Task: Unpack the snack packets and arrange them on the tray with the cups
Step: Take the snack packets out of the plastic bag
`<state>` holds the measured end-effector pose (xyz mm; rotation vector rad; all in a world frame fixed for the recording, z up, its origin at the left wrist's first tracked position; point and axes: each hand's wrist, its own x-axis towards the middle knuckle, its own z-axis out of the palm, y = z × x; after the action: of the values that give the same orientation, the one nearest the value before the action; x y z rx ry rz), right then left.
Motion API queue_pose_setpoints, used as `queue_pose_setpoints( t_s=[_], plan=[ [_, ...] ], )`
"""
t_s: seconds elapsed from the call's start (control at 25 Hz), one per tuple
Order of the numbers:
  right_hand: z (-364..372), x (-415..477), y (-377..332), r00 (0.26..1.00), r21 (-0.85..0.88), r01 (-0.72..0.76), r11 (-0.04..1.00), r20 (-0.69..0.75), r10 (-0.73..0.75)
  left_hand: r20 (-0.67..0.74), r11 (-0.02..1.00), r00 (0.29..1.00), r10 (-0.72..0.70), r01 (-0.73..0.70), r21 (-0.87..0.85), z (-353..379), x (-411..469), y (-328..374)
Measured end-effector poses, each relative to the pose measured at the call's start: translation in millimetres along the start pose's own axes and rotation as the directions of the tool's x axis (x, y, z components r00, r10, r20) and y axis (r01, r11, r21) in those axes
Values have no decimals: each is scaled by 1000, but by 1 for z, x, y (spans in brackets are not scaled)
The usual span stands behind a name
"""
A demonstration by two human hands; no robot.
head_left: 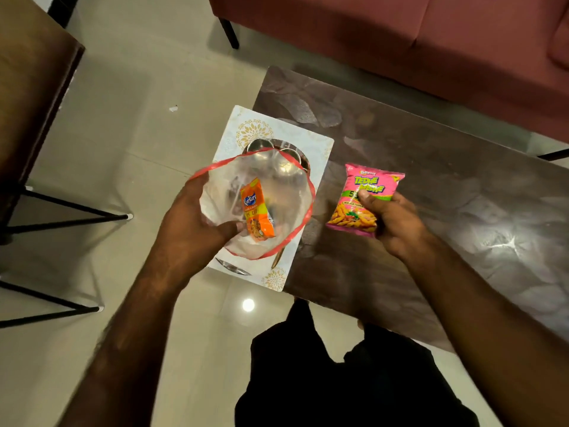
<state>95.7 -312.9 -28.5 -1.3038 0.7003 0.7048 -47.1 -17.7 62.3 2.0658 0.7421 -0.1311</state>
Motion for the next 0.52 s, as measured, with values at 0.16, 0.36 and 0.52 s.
queue_pose_setpoints(
  t_s=[0.16,0.36,0.52],
  plan=[
    [8,53,48,994,-1,-110,994,-21,110,-11,997,1000,-28,29,75,-1,6,-11],
    [16,108,78,990,-65,-86,994,-116,78,38,991,996,-75,71,110,5,11,-8],
    [10,115,75,986,-236,-106,966,-148,72,34,986,997,-71,65,154,10,8,1]
  ],
)
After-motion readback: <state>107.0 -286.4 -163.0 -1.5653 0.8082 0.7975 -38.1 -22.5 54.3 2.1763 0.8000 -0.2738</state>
